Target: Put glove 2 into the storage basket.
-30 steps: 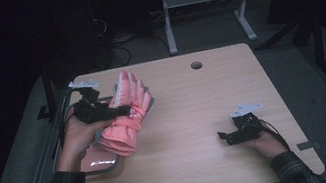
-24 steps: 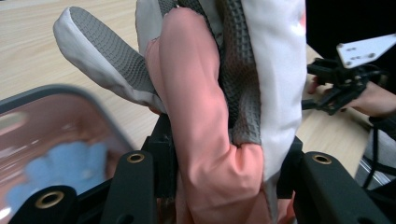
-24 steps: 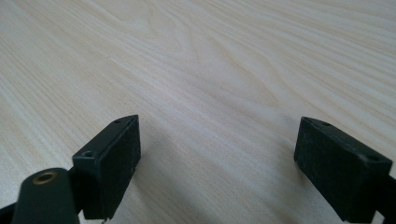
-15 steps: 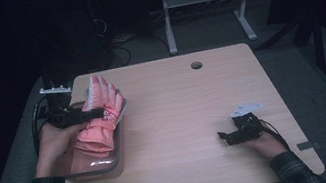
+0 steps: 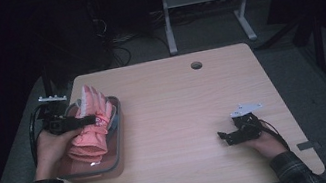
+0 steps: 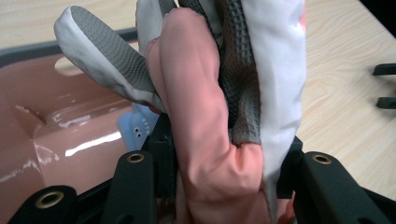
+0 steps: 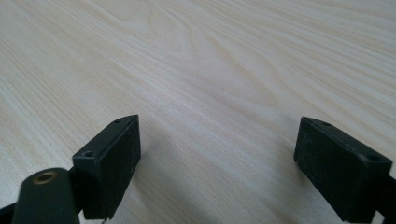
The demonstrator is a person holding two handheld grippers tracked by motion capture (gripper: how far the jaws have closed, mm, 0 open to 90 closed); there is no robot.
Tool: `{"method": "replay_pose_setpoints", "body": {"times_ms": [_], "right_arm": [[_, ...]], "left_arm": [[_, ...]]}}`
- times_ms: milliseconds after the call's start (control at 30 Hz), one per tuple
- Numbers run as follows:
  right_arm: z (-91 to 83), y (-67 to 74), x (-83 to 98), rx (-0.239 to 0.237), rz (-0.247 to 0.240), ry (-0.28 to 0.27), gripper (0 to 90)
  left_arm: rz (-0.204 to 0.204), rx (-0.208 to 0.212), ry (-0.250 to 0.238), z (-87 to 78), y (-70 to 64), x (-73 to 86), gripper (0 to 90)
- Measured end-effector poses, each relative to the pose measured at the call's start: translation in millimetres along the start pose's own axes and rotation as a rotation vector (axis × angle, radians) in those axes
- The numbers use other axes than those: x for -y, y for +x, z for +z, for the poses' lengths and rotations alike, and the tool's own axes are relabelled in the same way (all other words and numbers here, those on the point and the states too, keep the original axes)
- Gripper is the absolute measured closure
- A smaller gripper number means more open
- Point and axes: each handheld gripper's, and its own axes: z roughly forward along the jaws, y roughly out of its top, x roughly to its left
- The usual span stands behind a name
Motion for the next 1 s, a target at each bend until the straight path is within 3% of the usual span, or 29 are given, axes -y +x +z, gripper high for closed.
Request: {"method": "replay_pose_setpoints", "body": {"times_ms": [367, 833, 1000], "right_arm": [[0.0, 0.0, 0.0, 0.0, -0.001, 0.0, 14.1], [0.3, 0.2, -0.2, 0.002, -0.003, -0.001, 14.1], [0.5, 0.3, -0.3, 0.002, -0.004, -0.002, 14.1]], "left_arm": [[-0.026, 0.017, 0.051, 27.2, 4.8, 14.8, 54.0], [-0.071, 0.058, 0.052, 46.6, 15.6, 36.7, 50.7], [-0.063, 0.063, 0.047, 47.1, 16.6, 39.1, 47.6]]}}
